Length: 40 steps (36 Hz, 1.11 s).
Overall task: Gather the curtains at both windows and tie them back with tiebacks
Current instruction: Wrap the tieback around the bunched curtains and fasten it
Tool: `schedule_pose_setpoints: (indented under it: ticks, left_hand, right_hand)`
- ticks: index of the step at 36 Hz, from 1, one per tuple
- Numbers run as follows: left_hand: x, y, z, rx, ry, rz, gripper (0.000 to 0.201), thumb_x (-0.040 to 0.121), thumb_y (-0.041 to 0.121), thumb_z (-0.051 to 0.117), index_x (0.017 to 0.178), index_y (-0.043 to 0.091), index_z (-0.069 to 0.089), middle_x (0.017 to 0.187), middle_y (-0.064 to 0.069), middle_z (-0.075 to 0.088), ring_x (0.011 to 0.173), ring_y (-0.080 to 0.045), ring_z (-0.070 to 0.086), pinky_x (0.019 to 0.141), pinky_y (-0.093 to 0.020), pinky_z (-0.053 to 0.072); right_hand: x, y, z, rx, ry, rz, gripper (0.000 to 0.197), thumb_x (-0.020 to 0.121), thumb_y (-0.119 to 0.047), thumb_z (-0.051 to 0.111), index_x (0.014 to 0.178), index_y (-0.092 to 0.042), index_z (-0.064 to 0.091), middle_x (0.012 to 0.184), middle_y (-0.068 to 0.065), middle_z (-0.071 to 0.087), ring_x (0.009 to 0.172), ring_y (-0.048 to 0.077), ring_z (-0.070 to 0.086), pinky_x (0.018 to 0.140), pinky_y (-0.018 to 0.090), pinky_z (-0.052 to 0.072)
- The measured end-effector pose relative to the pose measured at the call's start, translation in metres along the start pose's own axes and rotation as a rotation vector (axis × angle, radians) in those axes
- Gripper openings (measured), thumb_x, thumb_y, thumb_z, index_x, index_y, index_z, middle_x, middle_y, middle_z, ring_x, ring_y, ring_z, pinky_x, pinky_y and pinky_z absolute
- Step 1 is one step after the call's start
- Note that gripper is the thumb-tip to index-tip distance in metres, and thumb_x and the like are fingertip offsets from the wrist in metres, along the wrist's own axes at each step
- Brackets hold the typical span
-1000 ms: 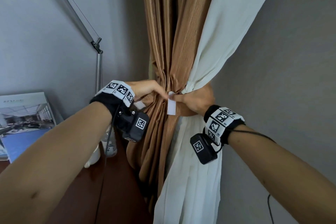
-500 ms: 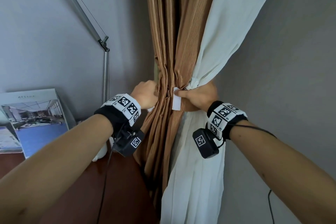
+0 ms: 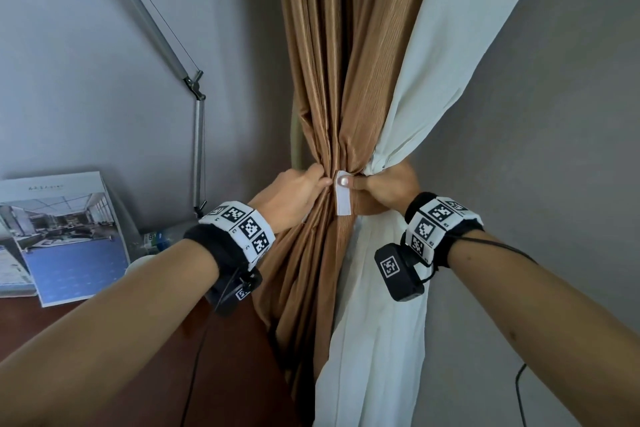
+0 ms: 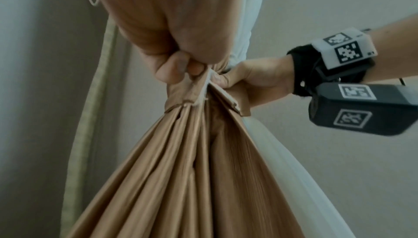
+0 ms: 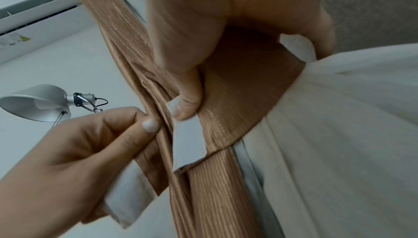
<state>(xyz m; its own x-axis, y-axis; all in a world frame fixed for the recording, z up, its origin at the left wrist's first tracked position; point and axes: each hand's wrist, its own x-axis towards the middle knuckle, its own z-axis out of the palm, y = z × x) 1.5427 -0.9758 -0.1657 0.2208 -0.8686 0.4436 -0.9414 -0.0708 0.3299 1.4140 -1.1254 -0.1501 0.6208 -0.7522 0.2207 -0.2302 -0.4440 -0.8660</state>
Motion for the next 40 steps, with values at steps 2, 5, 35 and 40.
schedule_pose_setpoints:
  ticks: [2,5,35,40]
  left_hand:
    - [0.004,0.002,-0.001,0.030,-0.009,0.008,0.030,0.104,0.026,0.039,0.101,-0.001,0.051,0.071,-0.014,0.057,0.063,-0.038,0.059,0.057,-0.037,0.042]
    - [0.013,0.007,-0.003,0.045,-0.012,-0.064,0.026,0.102,0.023,0.043,0.102,0.001,0.057,0.082,-0.019,0.061,0.072,-0.037,0.058,0.064,-0.032,0.039]
    - [0.020,-0.021,0.009,-0.551,0.050,-0.349,0.022,0.080,0.003,0.072,0.078,0.021,0.059,0.101,-0.005,0.058,0.091,-0.018,0.061,0.078,-0.023,0.051]
    - [0.016,-0.018,0.011,-0.652,0.165,-0.451,0.034,0.077,-0.005,0.071,0.097,0.019,0.057,0.106,-0.007,0.067,0.097,-0.020,0.064,0.091,-0.031,0.050]
  right_hand:
    - [-0.002,-0.001,-0.001,0.015,-0.018,0.006,0.069,0.055,-0.033,0.094,0.117,-0.026,0.066,0.113,-0.014,0.066,0.106,0.006,0.060,0.096,0.021,0.041]
    - [-0.006,-0.004,-0.001,0.050,-0.038,0.011,0.065,0.054,-0.028,0.095,0.113,-0.025,0.068,0.111,-0.012,0.069,0.105,0.007,0.062,0.098,0.023,0.045]
    - [0.013,0.002,0.047,-0.164,0.287,0.099,0.125,0.015,-0.096,0.061,0.122,-0.032,0.052,0.117,-0.012,0.058,0.111,0.012,0.059,0.099,0.044,0.048]
    - [0.013,-0.002,0.047,-0.161,0.321,0.087,0.126,0.022,-0.088,0.069,0.128,-0.026,0.045,0.123,-0.008,0.054,0.117,0.017,0.056,0.103,0.047,0.045]
